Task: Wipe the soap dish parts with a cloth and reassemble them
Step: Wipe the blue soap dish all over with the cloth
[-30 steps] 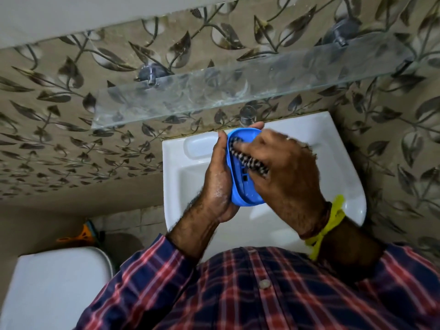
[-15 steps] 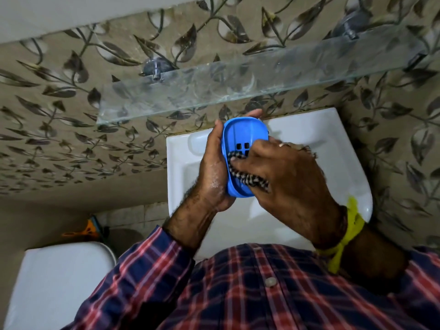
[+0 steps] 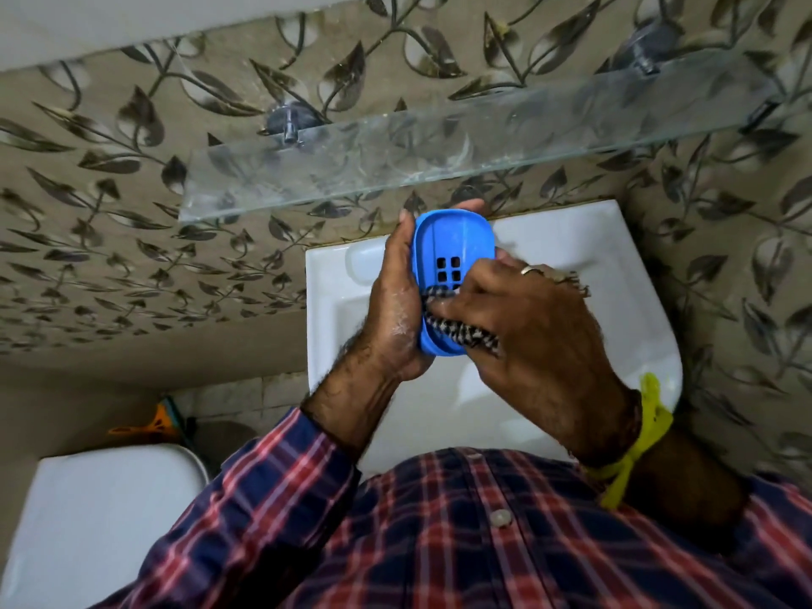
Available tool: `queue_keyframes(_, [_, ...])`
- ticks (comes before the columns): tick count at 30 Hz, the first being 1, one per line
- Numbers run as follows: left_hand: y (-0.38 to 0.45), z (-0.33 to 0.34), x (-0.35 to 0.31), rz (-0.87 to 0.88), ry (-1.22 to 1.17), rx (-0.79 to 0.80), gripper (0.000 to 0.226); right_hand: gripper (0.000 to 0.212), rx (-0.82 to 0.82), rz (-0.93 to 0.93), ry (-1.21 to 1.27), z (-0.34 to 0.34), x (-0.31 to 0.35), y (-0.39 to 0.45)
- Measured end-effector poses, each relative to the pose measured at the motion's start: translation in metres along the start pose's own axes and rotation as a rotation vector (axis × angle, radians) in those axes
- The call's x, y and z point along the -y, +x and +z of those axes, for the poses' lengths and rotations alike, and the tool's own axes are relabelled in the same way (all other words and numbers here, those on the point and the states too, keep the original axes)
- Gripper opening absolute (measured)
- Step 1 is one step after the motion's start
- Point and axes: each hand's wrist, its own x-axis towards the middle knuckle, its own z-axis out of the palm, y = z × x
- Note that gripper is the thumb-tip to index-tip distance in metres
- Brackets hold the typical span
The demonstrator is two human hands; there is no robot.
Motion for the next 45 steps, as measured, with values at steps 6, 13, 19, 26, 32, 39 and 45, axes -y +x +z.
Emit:
queue_keyframes(6, [0.003, 0.000, -0.006, -0.013, 0.007, 0.007, 0.076, 0.030, 0.021, -0.197, -0.182, -0.008, -0.007, -0.008])
queue_keyframes(13, [0.003, 0.001, -0.007, -0.011, 0.037, -0.027, 0.074, 0.024, -0.013, -0.121, -0.364, -0.006, -0.009, -0.013])
queue_keyframes(19, [0.001, 0.004, -0.007, 0.008, 0.017, -0.094, 0.073, 0.027, -0.141, 0.027, -0.190, 0.002, -0.003, -0.002])
queue_keyframes(26, [0.000, 0.007, -0.004, 0.017, -0.029, -0.134, 0.069, 0.023, -0.163, 0.147, -0.140, 0.001, -0.006, 0.005])
queue_keyframes(32, [0.000, 0.004, -0.012, 0.046, -0.054, -0.126, 0.070, 0.027, -0.107, 0.070, -0.135, 0.005, 0.001, -0.004])
queue_keyframes(39, [0.001, 0.004, -0.007, 0.080, -0.015, -0.158, 0.069, 0.029, -0.199, 0.171, -0.083, 0.012, 0.006, 0.009])
queue_keyframes(45, [-0.001, 0.009, 0.010, 0.061, 0.047, -0.199, 0.065, 0.017, -0.381, 0.287, -0.015, 0.002, -0.002, 0.026])
